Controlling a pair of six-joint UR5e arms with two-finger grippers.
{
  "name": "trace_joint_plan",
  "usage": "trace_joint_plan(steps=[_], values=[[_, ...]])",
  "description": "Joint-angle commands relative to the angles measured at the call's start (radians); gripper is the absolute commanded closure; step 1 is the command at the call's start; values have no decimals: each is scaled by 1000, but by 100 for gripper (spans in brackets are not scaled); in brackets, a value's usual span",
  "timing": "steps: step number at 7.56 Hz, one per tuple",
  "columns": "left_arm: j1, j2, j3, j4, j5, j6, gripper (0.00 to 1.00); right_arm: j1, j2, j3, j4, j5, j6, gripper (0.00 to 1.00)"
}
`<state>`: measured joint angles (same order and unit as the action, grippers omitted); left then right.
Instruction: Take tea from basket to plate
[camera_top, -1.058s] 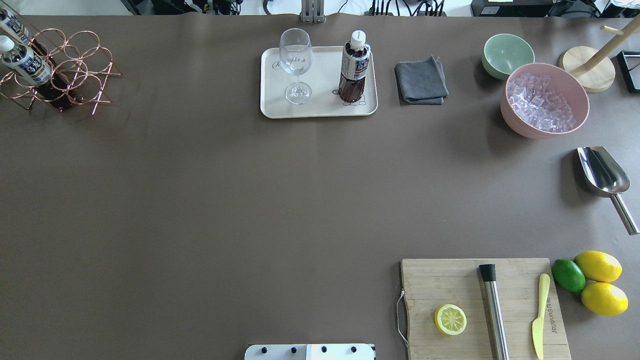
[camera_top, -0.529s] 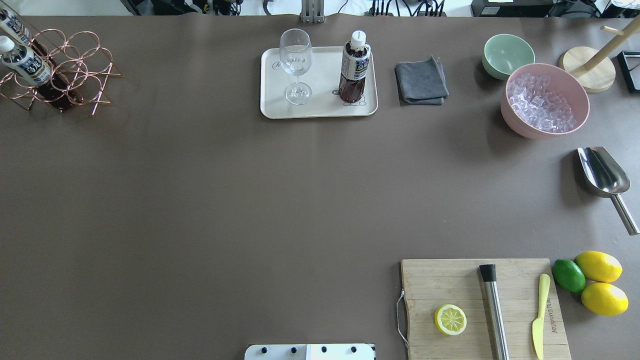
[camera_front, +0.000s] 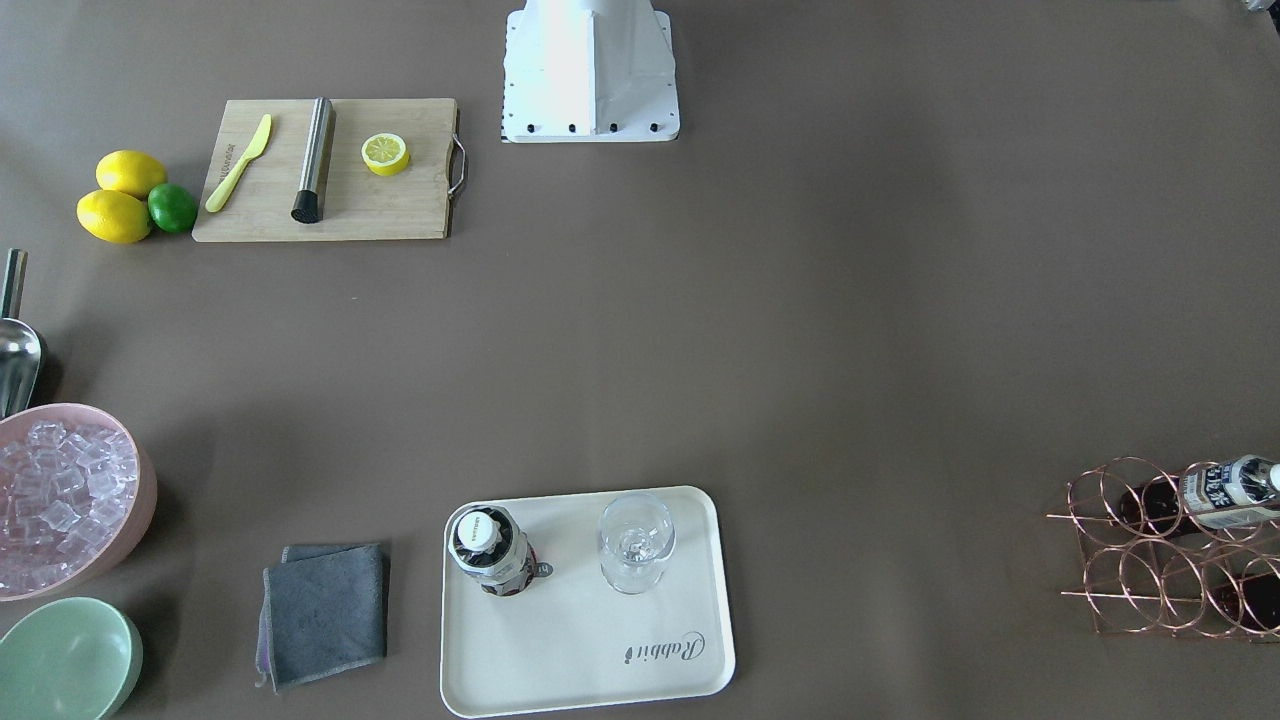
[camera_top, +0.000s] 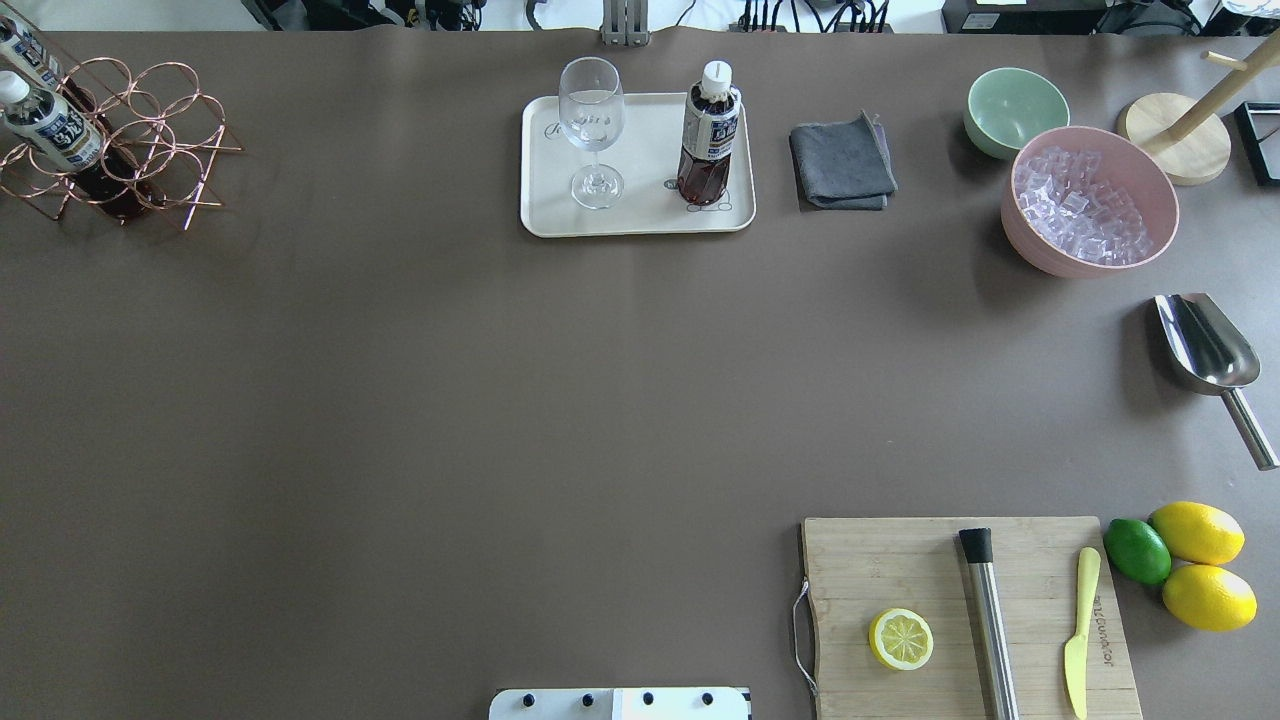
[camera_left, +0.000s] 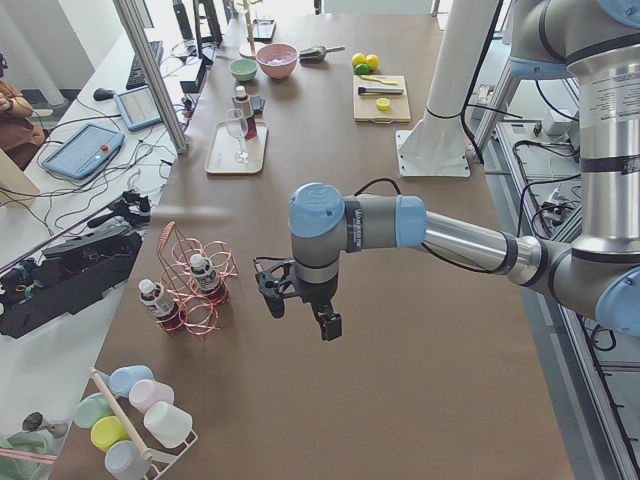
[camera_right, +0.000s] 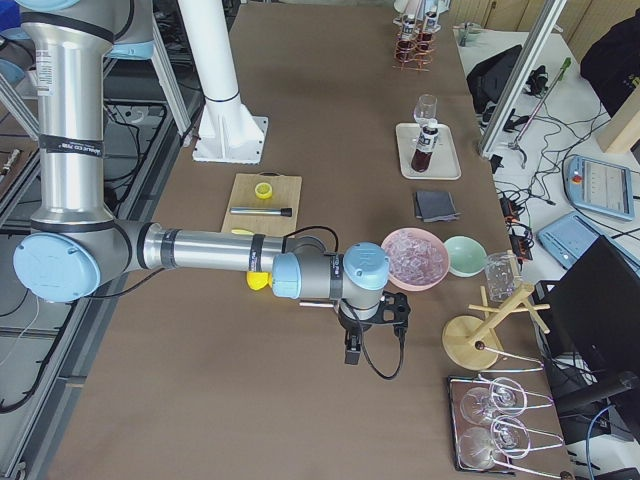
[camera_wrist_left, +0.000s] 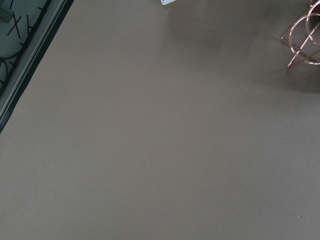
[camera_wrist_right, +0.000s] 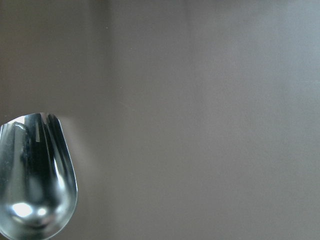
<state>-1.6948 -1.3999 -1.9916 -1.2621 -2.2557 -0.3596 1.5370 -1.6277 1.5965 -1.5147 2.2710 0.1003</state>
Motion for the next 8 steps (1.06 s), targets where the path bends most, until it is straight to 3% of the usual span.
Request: trace_joint_plan(steps=[1, 6, 8], values=[[-5, 179, 20, -280, -91, 13, 1, 0, -1, -1, 1, -1, -1, 0], [151, 173, 63, -422, -93, 15, 1, 0, -1, -6, 1, -1, 2, 0], [171, 173, 70, -421, -96, 199, 1, 0, -1, -6, 1, -1, 2, 0]])
